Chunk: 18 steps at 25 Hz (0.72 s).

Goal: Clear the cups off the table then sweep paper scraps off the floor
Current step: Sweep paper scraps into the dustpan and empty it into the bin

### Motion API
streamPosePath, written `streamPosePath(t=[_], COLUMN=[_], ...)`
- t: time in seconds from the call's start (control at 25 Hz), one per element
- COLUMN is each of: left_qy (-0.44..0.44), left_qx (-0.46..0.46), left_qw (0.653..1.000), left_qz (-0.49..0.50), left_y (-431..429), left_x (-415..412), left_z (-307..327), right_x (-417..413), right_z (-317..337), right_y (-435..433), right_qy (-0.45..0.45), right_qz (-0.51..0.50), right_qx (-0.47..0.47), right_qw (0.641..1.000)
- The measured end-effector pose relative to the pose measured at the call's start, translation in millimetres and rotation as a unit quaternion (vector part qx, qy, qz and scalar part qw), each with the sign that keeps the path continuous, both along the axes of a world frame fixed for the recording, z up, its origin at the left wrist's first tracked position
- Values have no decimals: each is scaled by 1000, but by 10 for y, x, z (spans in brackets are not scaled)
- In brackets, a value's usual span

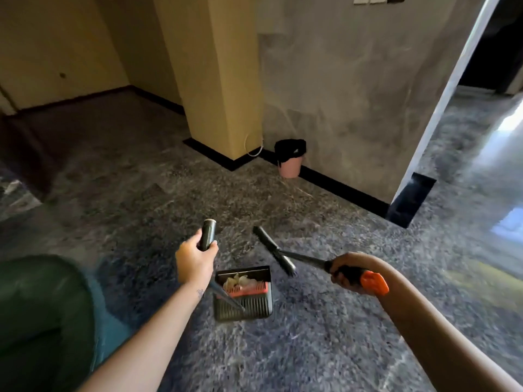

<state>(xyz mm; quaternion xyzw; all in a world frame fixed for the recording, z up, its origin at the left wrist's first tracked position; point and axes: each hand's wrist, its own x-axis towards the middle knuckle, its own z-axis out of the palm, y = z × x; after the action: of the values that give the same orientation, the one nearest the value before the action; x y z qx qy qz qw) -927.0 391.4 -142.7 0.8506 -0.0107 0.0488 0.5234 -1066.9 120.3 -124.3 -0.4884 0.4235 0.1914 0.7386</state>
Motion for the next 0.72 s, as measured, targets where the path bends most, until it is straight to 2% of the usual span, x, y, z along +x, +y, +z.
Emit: streamPosePath(t=[0.2,0.4,0.6,0.72], left_qy=[3,-2,4,-5], left_qx=[-9,-12,-18,14], left_qw=[1000,1000,995,987], left_qz=[14,-16,-102,-163], left_y=[-562,-1192,-2028,-2538], left_x=[1678,3603,5670,6684], left_z=[109,-86,-71,-60], right_x=[1726,3408,5133,5922], right_z=[49,-241,-304,-281], right_y=[-706,-1264,-1853,-2185], right_qy=[-3,-8,18,40], right_qz=[-31,-64,-124,-155], right_qx=[7,-17,5,19], right_qw=[999,998,992,987])
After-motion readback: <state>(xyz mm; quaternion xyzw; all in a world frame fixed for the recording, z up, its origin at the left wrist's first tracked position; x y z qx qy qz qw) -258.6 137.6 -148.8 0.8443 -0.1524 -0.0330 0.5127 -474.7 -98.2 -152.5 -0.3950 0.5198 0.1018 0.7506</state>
